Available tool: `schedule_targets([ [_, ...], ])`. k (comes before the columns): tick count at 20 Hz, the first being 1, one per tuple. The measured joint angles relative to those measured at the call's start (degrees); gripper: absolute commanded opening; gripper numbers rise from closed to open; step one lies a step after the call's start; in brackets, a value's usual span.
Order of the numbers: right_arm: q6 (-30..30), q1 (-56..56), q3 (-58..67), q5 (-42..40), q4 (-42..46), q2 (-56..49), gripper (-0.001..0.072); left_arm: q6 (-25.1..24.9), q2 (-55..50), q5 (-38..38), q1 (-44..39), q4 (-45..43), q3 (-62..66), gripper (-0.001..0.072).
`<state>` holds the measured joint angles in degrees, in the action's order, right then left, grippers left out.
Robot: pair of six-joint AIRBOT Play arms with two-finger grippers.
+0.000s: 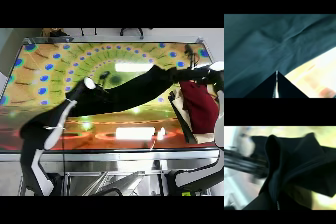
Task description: Fold the shirts.
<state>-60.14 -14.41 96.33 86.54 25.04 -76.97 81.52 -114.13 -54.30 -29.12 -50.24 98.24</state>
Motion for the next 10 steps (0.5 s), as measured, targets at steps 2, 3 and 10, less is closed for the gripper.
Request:
schedule_targets([
  [2, -2.38, 0.07, 3.72, 3.65, -1.4, 0.44, 0.0022, 1.03, -4.13, 3.28, -3.5, 3.58, 4.44, 0.0016],
  [3, -3.32, 0.11, 4.92, 4.98, -1.92, 0.66, 0.0022, 1.4, -6.27, 4.07, -4.87, 5.07, 7.32, 0.0016],
  [10, -5.86, 0.61, 7.41, 7.52, -3.37, 1.11, 0.0022, 2.14, -7.56, -6.71, -2.32, 8.96, 17.94, 0.0016],
])
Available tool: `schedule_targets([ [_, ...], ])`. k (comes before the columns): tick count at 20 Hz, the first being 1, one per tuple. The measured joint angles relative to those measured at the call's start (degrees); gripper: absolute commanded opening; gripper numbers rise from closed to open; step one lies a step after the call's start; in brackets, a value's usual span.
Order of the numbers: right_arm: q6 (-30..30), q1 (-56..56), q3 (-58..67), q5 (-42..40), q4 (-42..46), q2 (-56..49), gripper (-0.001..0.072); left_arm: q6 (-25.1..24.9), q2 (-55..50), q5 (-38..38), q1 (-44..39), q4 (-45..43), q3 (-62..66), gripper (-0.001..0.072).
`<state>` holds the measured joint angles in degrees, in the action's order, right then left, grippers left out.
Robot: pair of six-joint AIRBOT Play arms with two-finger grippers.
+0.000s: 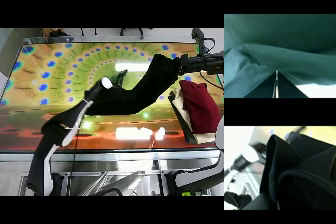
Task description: Fold the shirts.
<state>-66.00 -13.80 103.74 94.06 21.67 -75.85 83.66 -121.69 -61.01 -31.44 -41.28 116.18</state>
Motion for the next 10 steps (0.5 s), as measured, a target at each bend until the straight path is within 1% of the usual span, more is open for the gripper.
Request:
schedule_targets([
  [3, -0.11, 2.89, 0.11, -2.05, -0.09, -0.07, 0.0022, -1.79, 8.7, -12.63, 8.52, 0.46, 0.55, 0.0017],
  [5, -0.33, 6.99, 0.11, -5.46, 0.59, -0.63, 0.0023, -2.47, 16.09, -19.52, 15.56, 0.79, 0.74, 0.0017],
  [8, -0.48, 15.82, 0.11, -13.51, 1.05, -3.15, 0.0027, -3.15, 27.08, -26.29, 26.03, 0.87, 0.81, 0.0017],
  [9, -0.55, 19.63, 0.11, -17.35, 1.29, -4.74, 0.0054, -3.45, 30.75, -27.63, 29.64, 0.94, 0.83, 0.0017],
  [10, -0.68, 23.15, 0.11, -20.85, 1.4, -6.51, 0.0318, -3.8, 33.88, -28.59, 32.81, 0.96, 0.85, 0.0018],
])
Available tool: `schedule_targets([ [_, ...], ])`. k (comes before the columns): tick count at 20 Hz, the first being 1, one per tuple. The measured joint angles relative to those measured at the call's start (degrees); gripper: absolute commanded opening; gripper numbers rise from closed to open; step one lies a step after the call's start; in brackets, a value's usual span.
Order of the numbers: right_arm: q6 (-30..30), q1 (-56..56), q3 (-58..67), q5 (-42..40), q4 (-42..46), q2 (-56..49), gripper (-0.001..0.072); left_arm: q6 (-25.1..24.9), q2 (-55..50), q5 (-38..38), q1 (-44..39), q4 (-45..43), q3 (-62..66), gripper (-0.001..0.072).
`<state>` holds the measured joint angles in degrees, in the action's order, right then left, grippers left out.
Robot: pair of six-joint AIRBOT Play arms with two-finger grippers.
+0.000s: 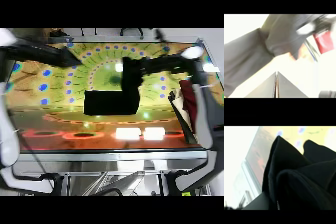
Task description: Fold the shirts.
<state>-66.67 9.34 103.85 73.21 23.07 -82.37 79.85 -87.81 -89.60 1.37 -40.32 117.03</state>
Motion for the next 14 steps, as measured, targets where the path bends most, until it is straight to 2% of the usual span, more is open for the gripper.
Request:
schedule_targets([
  [1, 0.0, 4.17, 0.0, -4.15, 0.0, -2.43, 0.0569, -0.46, 2.6, -0.87, 2.64, 0.0, 0.0, 0.0018],
  [2, 0.07, 8.37, 0.0, -8.48, 0.37, -5.14, 0.0626, -0.96, 4.94, -1.66, 4.94, 0.0, 0.0, 0.0017],
  [5, 2.71, 18.25, 0.46, -18.27, 0.24, -12.52, 0.0618, -2.54, 10.58, -3.45, 10.08, 0.0, 0.0, 0.0017],
  [6, 3.76, 20.02, 0.83, -20.17, -0.2, -13.75, 0.0564, -2.97, 11.82, -3.85, 11.06, -0.07, 0.0, 0.0018],
  [8, 5.14, 20.87, 1.4, -22.23, -0.52, -14.34, 0.0563, -3.89, 13.81, -4.37, 12.39, -0.07, 0.0, 0.0017],
  [11, 5.22, 16.13, 1.84, -19.67, -0.28, -11.23, 0.0568, -4.63, 15.26, -4.68, 13.22, -0.09, 0.0, 0.0018],
  [14, 0.79, 7.13, 1.95, -13.38, 6.14, -7.26, 0.0593, -4.94, 15.76, -4.81, 13.51, -0.11, 0.0, 0.0018],
])
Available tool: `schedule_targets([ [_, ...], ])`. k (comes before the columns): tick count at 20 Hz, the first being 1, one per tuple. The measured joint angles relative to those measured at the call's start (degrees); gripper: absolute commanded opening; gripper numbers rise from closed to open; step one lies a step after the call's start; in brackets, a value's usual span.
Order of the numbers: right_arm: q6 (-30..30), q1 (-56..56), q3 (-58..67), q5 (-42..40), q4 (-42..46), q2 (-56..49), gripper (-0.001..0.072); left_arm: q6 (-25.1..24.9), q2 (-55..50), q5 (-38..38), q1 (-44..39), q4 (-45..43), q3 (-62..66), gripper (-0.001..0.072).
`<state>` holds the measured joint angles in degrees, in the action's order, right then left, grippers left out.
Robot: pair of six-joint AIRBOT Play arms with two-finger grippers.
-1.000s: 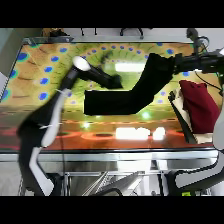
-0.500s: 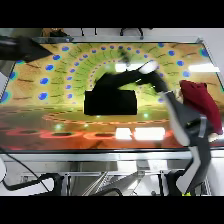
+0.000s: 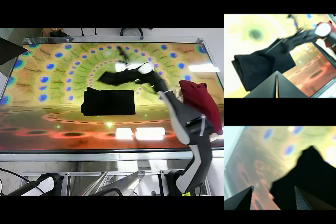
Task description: Fold the shirts.
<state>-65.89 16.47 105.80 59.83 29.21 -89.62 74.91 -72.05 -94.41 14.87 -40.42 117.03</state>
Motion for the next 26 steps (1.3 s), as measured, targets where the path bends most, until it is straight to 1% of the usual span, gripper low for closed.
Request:
schedule_targets([
  [1, -1.97, -3.15, 0.02, 2.43, 3.1, 0.92, 0.0665, -0.04, 0.11, -0.04, 0.04, 0.0, 0.0, 0.0018],
  [2, -4.07, -6.54, -0.17, 4.74, 6.62, 1.55, 0.068, -0.17, 0.15, -0.11, 0.07, 0.0, 0.0, 0.0017],
  [4, -7.39, -12.17, -1.97, 8.37, 12.44, 2.12, 0.068, -0.17, 0.22, -0.11, 0.09, 0.0, 0.0, 0.0018],
  [7, -9.35, -16.83, -7.69, 11.52, 16.5, 1.77, 0.068, -0.2, 0.26, -0.11, 0.09, 0.0, 0.0, 0.0018],
  [10, -8.0, -17.44, -11.63, 12.09, 16.11, -0.44, 0.068, -0.2, 0.26, -0.11, 0.09, 0.0, 0.0, 0.0018],
  [15, -4.98, -14.93, -13.53, 10.88, 9.68, -5.88, 0.0672, 0.02, 0.28, -0.13, 0.09, -0.02, 0.0, 0.0018],
  [16, -4.48, -14.36, -13.64, 10.88, 8.33, -6.73, 0.0531, 0.02, 0.28, -0.15, 0.09, -0.02, 0.0, 0.0018],
  [17, -3.58, -13.7, -13.75, 10.54, 7.56, -7.52, 0.0306, 0.02, 0.28, -0.2, 0.09, -0.02, 0.0, 0.0018],
  [18, -2.49, -13.16, -13.9, 10.56, 6.36, -8.2, 0.0176, 0.02, 0.28, -0.35, 0.09, -0.02, 0.0, 0.0018],
  [19, -1.11, -12.79, -13.88, 10.45, 5.42, -8.48, 0.0092, 0.04, 0.28, -0.61, 0.09, -0.02, 0.0, 0.0018],
  [20, 0.39, -12.52, -13.55, 10.84, 2.86, -8.46, 0.0037, 0.04, 0.28, -0.7, 0.09, -0.02, 0.0, 0.0018],
  [21, 1.81, -12.33, -12.85, 11.21, -0.2, -7.98, 0.0022, 0.04, 0.28, -1.01, 0.09, -0.02, 0.0, 0.0018],
  [24, 4.48, -12.7, -7.82, 11.69, -6.56, -4.04, 0.0022, 0.07, 0.28, -1.07, 0.09, -0.02, 0.0, 0.0018],
  [26, 4.37, -14.62, -3.26, 9.11, -8.66, -0.92, 0.0022, 0.26, 0.28, -1.29, 0.09, -0.02, 0.0, 0.0018],
])
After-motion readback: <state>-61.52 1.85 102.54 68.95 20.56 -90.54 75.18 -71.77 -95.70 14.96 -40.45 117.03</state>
